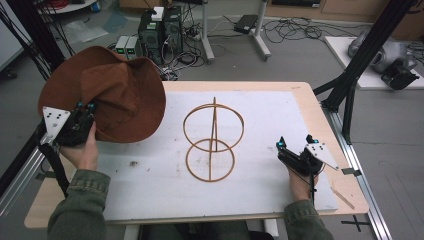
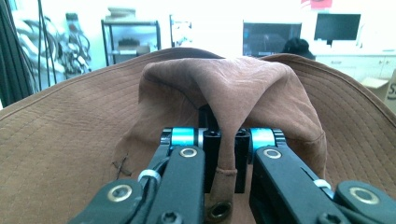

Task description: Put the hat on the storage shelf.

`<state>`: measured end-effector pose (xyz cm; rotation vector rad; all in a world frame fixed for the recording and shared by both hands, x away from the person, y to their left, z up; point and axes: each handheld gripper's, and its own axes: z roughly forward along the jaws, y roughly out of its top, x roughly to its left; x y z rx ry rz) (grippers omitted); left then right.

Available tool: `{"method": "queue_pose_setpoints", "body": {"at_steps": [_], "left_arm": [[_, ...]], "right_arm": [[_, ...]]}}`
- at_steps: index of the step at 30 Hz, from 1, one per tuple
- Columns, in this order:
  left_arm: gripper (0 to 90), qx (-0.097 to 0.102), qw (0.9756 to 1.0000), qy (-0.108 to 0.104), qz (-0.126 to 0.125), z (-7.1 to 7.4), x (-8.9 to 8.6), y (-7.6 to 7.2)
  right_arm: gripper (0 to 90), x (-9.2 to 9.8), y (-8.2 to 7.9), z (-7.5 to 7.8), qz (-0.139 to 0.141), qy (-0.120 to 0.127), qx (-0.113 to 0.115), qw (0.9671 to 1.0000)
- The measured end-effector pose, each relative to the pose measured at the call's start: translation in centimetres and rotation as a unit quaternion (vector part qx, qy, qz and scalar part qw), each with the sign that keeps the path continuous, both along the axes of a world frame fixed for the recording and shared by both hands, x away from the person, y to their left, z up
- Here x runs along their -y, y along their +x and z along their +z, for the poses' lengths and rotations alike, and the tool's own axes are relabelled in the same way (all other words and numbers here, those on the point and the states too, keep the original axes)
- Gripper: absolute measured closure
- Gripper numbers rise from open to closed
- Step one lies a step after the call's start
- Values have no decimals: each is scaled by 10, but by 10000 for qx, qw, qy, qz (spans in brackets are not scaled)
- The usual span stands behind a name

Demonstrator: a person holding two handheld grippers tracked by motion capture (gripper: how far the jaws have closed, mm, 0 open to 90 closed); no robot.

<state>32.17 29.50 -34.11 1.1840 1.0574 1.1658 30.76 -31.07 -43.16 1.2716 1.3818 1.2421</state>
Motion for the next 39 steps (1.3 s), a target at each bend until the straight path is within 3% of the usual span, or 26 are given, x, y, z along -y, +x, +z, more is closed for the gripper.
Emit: {"method": "queue_pose_setpoints", "body": {"at_steps": [17, 23, 33, 39], "left_arm": [[877, 323, 9994, 36, -107, 31, 8, -6], [877, 442, 9987, 2, -265, 42, 10, -9], [876, 643, 9949, -271, -728, 49, 13, -10], [876, 751, 9925, -287, -917, 55, 19, -13]], "right_arm": [[55, 0, 0, 0, 3, 9, 7, 10000], [55, 0, 0, 0, -4, 32, -7, 10000], [55, 0, 0, 0, 0, 44, 10, 10000], [55, 0, 0, 0, 7, 50, -14, 10000]]}}
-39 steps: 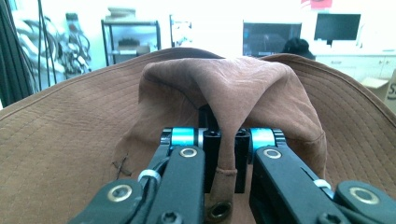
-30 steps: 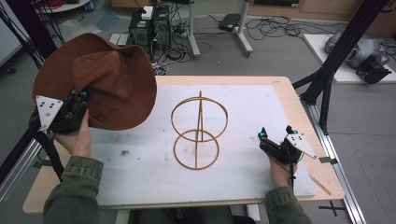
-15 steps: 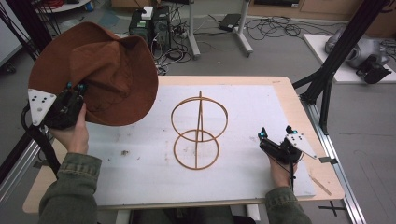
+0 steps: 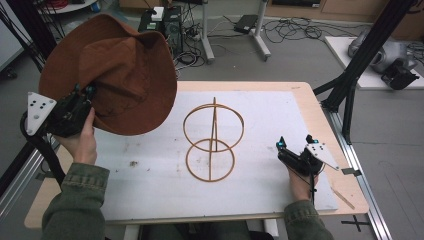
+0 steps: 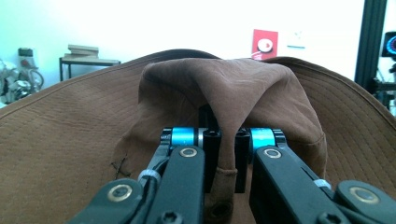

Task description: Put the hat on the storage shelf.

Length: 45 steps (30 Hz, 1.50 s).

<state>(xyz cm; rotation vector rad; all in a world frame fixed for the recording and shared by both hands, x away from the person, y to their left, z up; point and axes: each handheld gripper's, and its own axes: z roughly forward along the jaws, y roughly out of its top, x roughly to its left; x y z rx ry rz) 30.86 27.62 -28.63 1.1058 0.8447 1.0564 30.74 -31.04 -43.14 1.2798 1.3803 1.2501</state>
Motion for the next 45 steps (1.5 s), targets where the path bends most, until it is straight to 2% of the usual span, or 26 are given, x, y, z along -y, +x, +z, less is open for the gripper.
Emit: {"method": "queue_pose_setpoints", "body": {"at_steps": [4, 9, 13, 16, 21, 28, 35, 40, 45], "left_arm": [[877, 112, 9996, -11, -265, 5, 7, -3], [876, 249, 9974, 8, -674, 13, 19, -4], [876, 272, 9958, 66, -866, 17, 28, -5], [876, 288, 9945, -3, -1005, 19, 32, -4], [876, 323, 9912, -93, -1279, 21, 37, -4], [876, 284, 9863, -39, -1623, 25, 49, -1], [876, 315, 9782, 60, -2051, 29, 65, 0], [876, 229, 9704, 171, -2398, 33, 78, 3], [876, 119, 9640, 169, -2652, 35, 89, 7]], "right_arm": [[55, 0, 0, 0, 4, -10, -4, 10000], [55, 0, 0, 0, -2, 2, 18, 10000], [55, 0, 0, 0, 7, 9, 29, 10000], [55, 1, 0, 0, 24, -8, 47, 10000], [56, 0, 0, 0, 30, -7, 44, 10000], [56, 0, 0, 0, 32, 21, 11, 10000], [56, 1, 1, 0, 53, 5, 19, 10000], [56, 0, 0, 0, 59, 24, 7, 10000], [56, 1, 0, 0, 45, 24, -1, 10000]]}}
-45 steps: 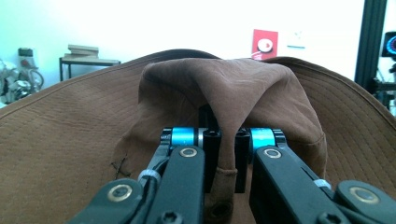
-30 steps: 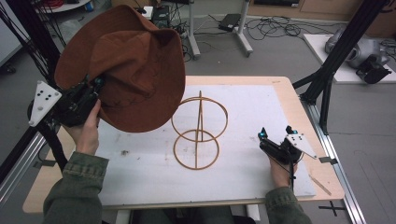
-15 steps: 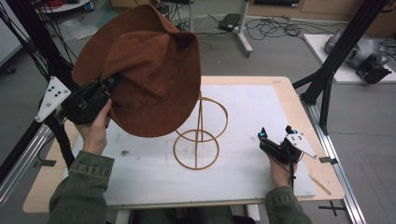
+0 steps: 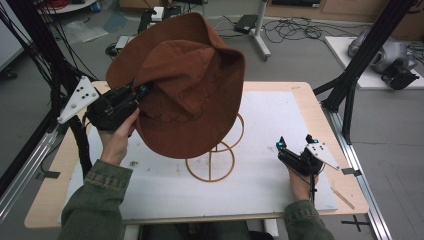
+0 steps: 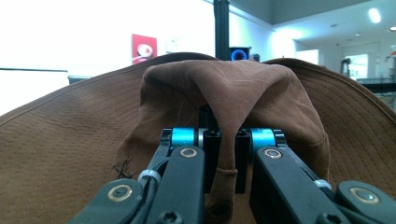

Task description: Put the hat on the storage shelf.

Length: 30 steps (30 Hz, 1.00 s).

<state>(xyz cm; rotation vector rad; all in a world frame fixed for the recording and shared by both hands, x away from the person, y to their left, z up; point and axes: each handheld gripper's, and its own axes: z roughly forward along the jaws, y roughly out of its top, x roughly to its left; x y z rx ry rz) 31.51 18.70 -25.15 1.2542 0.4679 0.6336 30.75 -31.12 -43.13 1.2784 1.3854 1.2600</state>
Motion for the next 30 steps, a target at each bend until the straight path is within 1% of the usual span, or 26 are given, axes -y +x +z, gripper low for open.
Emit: {"method": "queue_pose_setpoints", "body": {"at_steps": [5, 10, 17, 18, 21, 25, 30], "left_arm": [[876, -64, 9997, -26, -249, 4, 9, 3], [875, -94, 9989, 67, -457, 5, 20, 5], [875, -107, 9980, 128, -614, 2, 29, 8], [875, -107, 9978, 108, -644, 1, 30, 8], [875, -159, 9973, 164, -700, 0, 32, 10], [874, -254, 9965, 169, -774, -2, 36, 14], [874, -284, 9951, 318, -887, -4, 42, 13]], "right_arm": [[56, 0, 0, 0, 20, -35, 29, 10000], [56, 0, 0, 0, 24, -32, 34, 10000], [56, 1, 0, 0, 36, -40, 54, 10000], [55, 1, 0, 0, 36, -34, 45, 10000], [56, 0, 0, 0, 41, -16, 20, 10000], [56, 0, 0, 0, 50, -14, 22, 10000], [56, 0, -1, 0, 52, -16, 24, 10000]]}}
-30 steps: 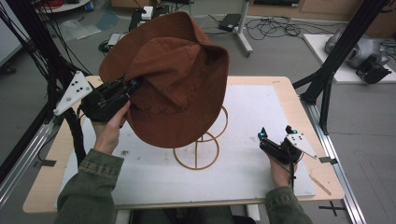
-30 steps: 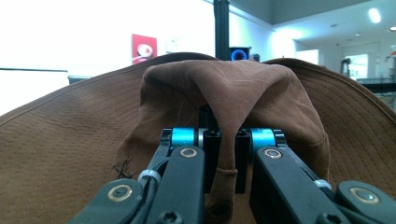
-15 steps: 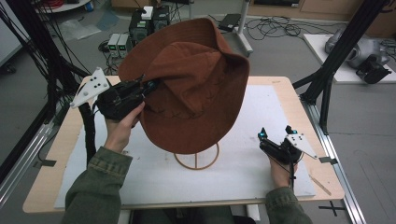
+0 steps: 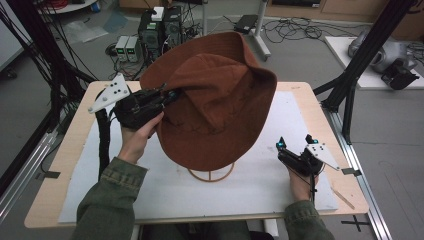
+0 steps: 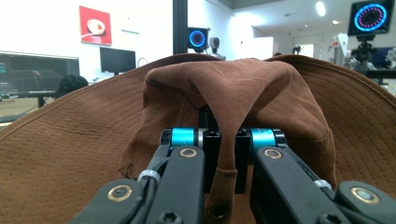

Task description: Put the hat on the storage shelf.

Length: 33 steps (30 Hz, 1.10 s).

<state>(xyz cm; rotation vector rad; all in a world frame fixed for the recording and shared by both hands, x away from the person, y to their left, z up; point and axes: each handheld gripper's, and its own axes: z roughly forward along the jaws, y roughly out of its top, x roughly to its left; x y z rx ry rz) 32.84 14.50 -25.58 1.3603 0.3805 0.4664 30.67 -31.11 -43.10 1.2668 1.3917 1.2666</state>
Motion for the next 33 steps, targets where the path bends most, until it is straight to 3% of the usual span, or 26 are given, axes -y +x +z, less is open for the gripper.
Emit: {"method": "queue_pose_setpoints", "body": {"at_steps": [8, 24, 29, 33], "left_arm": [[873, -153, 9996, 165, -144, -11, 9, 2], [872, -486, 9979, 224, -355, -36, 14, 7], [870, -633, 9964, 339, -445, -38, 14, 10], [868, -638, 9962, 386, -456, -37, 13, 10]], "right_arm": [[56, -1, 0, 0, 17, -29, 14, 10000], [56, 0, 0, 0, 32, 3, -4, 10000], [56, 0, 1, 0, 23, -35, -6, 10000], [56, 0, 1, 0, 23, -37, 3, 10000]]}}
